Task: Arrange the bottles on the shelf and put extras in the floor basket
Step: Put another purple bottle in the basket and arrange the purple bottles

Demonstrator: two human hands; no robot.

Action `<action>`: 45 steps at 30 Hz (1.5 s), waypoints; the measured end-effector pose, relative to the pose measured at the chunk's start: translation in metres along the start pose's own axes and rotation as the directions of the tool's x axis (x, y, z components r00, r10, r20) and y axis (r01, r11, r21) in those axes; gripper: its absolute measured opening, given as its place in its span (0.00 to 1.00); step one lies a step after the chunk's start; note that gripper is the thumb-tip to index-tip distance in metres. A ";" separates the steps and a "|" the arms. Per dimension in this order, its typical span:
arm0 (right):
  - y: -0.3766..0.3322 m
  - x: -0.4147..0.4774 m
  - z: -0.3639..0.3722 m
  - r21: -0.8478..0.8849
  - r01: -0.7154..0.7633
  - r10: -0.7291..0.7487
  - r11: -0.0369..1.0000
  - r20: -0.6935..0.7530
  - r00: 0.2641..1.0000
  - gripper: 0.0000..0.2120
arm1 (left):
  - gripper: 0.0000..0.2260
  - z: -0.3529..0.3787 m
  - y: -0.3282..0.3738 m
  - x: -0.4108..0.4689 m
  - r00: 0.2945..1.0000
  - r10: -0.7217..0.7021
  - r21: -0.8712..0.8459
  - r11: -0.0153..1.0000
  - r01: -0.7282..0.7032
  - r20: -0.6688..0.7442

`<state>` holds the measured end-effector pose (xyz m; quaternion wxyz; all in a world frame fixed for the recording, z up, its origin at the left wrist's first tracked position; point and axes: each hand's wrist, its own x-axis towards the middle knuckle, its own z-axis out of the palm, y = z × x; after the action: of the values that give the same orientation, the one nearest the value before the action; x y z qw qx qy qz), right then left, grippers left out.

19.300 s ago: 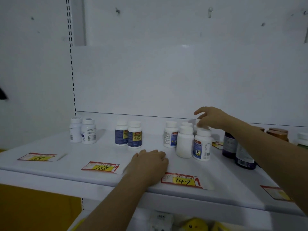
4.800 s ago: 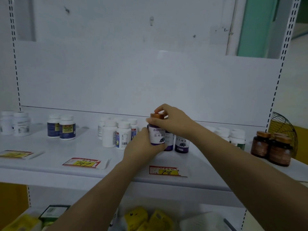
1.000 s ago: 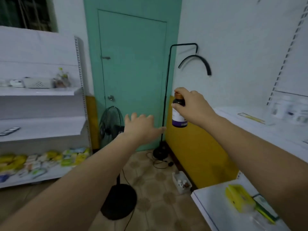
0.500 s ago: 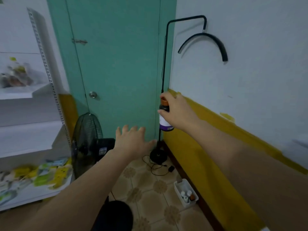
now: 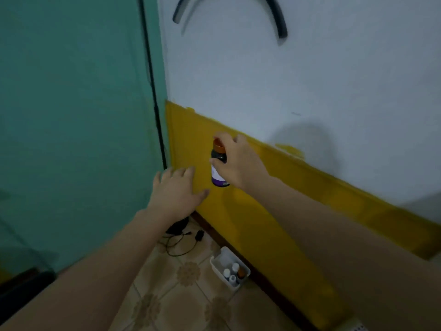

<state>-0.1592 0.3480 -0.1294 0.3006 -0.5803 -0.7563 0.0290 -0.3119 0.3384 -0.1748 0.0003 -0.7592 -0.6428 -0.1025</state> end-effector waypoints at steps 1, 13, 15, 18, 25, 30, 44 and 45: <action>0.013 0.009 0.008 -0.024 -0.035 0.035 0.999 0.007 0.999 0.24 | 0.33 0.011 0.002 0.018 0.999 0.035 -0.014 0.999 -0.035 0.013; 0.181 0.048 0.134 -0.069 -0.265 0.271 0.962 0.095 0.958 0.19 | 0.33 0.201 0.034 0.144 0.969 0.217 -0.061 0.976 -0.211 0.122; 0.208 0.043 0.168 -0.057 -0.277 0.282 0.959 0.113 0.953 0.18 | 0.32 0.245 0.034 0.151 0.961 0.233 -0.060 0.972 -0.227 0.147; 0.248 0.034 0.228 -0.031 -0.324 0.325 0.945 0.147 0.934 0.16 | 0.32 0.318 0.030 0.161 0.946 0.254 -0.051 0.967 -0.249 0.200; 0.344 -0.035 0.417 -0.024 -0.412 0.403 0.911 0.274 0.873 0.18 | 0.28 0.516 0.000 0.161 0.913 0.339 -0.149 0.939 -0.311 0.229; 0.409 -0.086 0.556 -0.044 -0.431 0.418 0.901 0.351 0.838 0.20 | 0.32 0.662 -0.029 0.150 0.903 0.310 -0.115 0.950 -0.289 0.297; 0.528 -0.137 0.840 -0.048 -0.414 0.386 0.909 0.470 0.794 0.25 | 0.30 0.959 -0.112 0.161 0.907 0.287 -0.061 0.957 -0.282 0.308; 0.530 -0.140 0.847 -0.059 -0.418 0.391 0.907 0.490 0.779 0.25 | 0.30 0.966 -0.114 0.162 0.906 0.288 -0.065 0.957 -0.282 0.310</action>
<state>-0.0963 0.6535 -1.0893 0.1006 -0.6941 -0.6642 0.2588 -0.2488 0.6440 -1.1101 -0.0947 -0.8514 -0.5157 0.0158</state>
